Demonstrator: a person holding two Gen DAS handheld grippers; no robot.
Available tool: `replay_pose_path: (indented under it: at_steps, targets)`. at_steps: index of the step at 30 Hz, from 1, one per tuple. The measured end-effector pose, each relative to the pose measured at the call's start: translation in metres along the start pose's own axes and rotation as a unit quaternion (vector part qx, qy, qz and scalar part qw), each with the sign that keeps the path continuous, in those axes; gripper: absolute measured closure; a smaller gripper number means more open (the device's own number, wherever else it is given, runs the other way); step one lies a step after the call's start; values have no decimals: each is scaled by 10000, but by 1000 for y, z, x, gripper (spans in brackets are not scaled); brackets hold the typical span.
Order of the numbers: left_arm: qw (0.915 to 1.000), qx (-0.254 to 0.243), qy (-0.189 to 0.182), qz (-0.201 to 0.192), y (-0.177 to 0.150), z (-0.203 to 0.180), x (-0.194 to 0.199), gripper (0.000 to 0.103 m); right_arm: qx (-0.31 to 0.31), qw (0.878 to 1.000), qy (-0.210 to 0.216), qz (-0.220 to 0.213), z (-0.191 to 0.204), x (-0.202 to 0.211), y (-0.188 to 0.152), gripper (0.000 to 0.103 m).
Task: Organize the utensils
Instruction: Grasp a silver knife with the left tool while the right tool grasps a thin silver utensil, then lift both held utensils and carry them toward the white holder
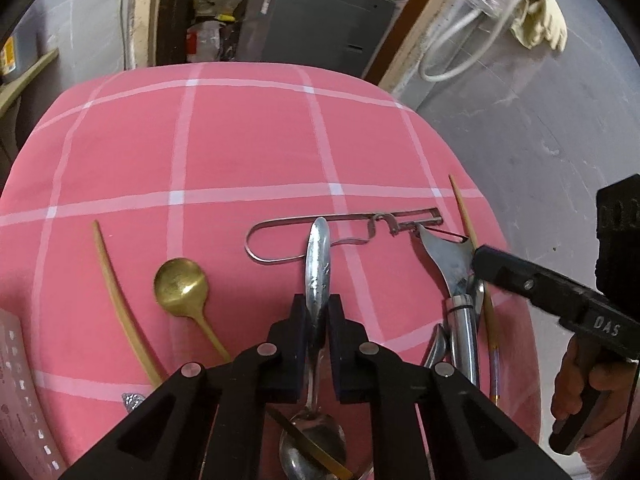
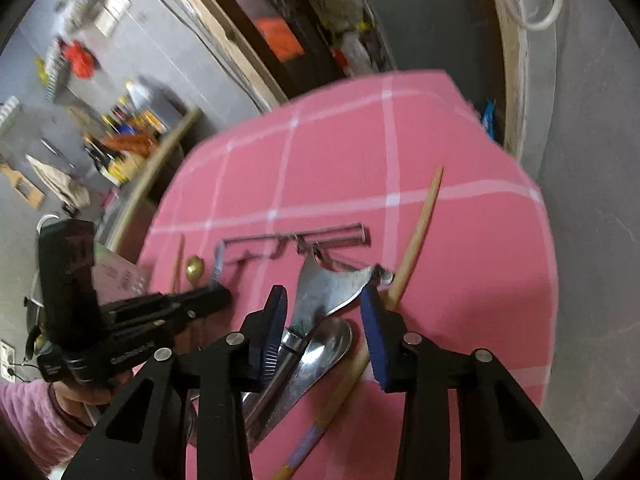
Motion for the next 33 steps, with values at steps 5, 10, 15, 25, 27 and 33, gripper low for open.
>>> replay_pose_path:
  at_steps: [5, 10, 15, 25, 27, 33]
  targets:
    - [10000, 73, 44, -27, 3, 1, 3, 93, -365, 9987, 54, 351, 0, -14, 5, 71]
    - [9999, 145, -32, -89, 4, 0, 12, 94, -1196, 9901, 593, 433, -9, -29, 0, 85]
    - [9997, 107, -97, -185, 5, -3, 27, 94, -1595, 9828, 904, 245, -8, -23, -11, 100]
    - [9985, -31, -61, -548, 1, -5, 65, 100, -1083, 9901, 806, -373, 4, 32, -18, 101]
    - [9981, -89, -31, -603, -1, -8, 72, 100, -984, 9913, 746, -450, 6, 42, -19, 101]
    - [9952, -87, 40, -969, -3, -12, 102, 101, -696, 9917, 431, -991, 13, 84, -13, 101]
Point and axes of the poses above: each gripper's, at about its wrist camera, not at the fingertips, and x roughly against the way its jaws point, z to its left, y to its top, the point moved 8 cm from there along -x, roughly the way its jaws point, and after that the axes turned 8 degrees about -y, right-handed, at the moved point
